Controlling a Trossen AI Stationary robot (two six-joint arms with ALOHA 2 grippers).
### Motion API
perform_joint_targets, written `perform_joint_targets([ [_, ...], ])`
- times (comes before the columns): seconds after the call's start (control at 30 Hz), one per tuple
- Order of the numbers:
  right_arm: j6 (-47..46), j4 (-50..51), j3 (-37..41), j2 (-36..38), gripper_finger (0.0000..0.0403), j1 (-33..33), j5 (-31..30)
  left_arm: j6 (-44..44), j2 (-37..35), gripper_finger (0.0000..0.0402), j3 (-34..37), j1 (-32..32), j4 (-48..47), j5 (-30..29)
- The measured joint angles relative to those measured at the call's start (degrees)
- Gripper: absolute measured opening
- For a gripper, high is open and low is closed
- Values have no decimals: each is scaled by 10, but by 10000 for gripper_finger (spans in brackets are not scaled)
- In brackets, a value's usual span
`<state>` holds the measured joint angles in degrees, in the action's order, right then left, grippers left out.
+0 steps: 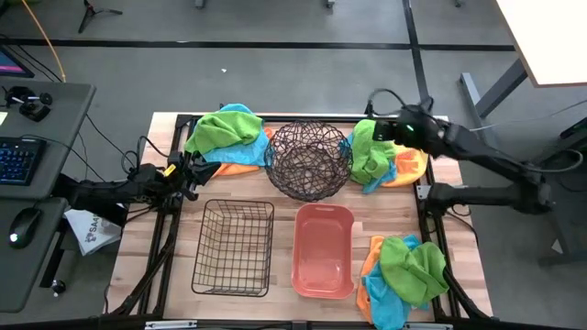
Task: Sort microfiber towel by color & place in baskets
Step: Put the top right green microfiber towel into the black woven basket
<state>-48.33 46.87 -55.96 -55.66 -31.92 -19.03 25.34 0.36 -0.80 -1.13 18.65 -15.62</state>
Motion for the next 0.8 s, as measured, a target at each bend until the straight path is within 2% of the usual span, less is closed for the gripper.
perform_joint_targets([
  [0.1,53,2,5,-62,189,-68,66,0,0,0,0,0,0,0],
  [0.2,107,-9,5,-124,238,-128,106,0,0,0,0,0,0,0],
  [0.37,159,-45,5,-204,289,-198,190,0,0,0,0,0,0,0],
  [0.53,148,-39,5,-261,302,-220,193,0,0,0,0,0,0,0],
  [0.8,130,-80,5,-329,299,-212,181,0,0,0,0,0,0,0],
])
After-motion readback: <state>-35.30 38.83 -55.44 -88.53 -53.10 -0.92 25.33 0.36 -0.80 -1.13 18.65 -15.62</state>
